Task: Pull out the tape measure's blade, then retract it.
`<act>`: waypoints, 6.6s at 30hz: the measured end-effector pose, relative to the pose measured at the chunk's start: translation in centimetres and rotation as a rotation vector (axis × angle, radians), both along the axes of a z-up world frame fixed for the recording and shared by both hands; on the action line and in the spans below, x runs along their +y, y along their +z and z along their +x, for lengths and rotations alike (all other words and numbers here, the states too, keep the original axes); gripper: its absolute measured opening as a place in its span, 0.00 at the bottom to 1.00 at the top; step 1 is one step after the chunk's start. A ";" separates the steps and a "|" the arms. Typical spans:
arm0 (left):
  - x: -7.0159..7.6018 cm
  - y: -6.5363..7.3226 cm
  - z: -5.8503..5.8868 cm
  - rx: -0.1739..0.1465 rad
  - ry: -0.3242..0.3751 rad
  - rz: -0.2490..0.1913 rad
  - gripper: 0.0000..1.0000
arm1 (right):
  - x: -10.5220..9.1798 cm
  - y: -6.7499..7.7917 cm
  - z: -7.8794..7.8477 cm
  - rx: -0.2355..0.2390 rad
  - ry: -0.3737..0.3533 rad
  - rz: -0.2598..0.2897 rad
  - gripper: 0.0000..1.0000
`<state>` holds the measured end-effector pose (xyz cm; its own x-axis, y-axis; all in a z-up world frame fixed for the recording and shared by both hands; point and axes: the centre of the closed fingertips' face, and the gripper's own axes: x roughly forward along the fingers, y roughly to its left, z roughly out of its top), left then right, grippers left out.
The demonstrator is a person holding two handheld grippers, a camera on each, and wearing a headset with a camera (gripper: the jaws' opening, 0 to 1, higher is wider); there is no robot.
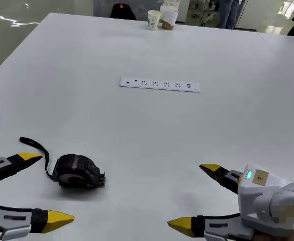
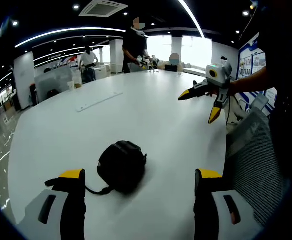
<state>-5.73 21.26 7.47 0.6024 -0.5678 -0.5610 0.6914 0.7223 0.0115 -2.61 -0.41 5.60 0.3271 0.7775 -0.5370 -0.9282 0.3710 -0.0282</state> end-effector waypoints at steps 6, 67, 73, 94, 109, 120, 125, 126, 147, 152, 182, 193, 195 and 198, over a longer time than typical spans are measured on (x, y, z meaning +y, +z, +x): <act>0.3 0.0 0.8 -0.006 -0.028 0.023 0.81 | 1.1 -0.3 0.5 -0.005 0.051 -0.004 0.79; 1.4 -4.0 4.4 0.191 -0.475 0.297 0.30 | 13.3 -4.3 2.0 -0.012 0.527 -0.127 0.29; 1.5 -4.4 4.4 0.206 -0.499 0.307 0.28 | 14.2 -5.0 2.0 0.020 0.531 -0.125 0.27; 1.3 -4.9 4.2 0.195 -0.526 0.310 0.24 | 16.9 -6.2 1.9 0.052 0.554 -0.133 0.19; 1.3 -4.9 4.3 0.193 -0.486 0.287 0.23 | 17.5 -6.9 1.8 0.055 0.563 -0.150 0.12; 1.3 -4.9 4.2 0.192 -0.488 0.290 0.23 | 17.4 -6.8 1.8 0.007 0.583 -0.166 0.09; 1.3 -4.9 4.2 0.194 -0.489 0.292 0.22 | 17.3 -6.8 1.7 0.000 0.589 -0.170 0.09; 1.3 -4.9 4.2 0.194 -0.489 0.292 0.22 | 17.3 -6.8 1.7 0.001 0.588 -0.168 0.09; 1.3 -4.9 4.2 0.197 -0.495 0.294 0.23 | 15.6 -6.8 2.1 -0.001 0.588 -0.180 0.09; 1.3 -4.9 4.2 0.200 -0.493 0.293 0.23 | 15.0 -6.7 2.3 -0.002 0.588 -0.186 0.09; 1.4 -4.9 4.3 0.210 -0.488 0.323 0.22 | 10.9 -6.7 3.1 -0.003 0.573 -0.219 0.09; 1.3 -5.0 4.3 0.221 -0.493 0.354 0.22 | 9.8 -6.7 3.3 -0.004 0.568 -0.227 0.09; 1.3 -5.0 4.3 0.222 -0.493 0.359 0.22 | 9.7 -6.7 3.3 -0.005 0.566 -0.229 0.09; 1.3 -5.0 4.3 0.223 -0.495 0.366 0.22 | 9.4 -6.6 3.3 -0.005 0.565 -0.230 0.09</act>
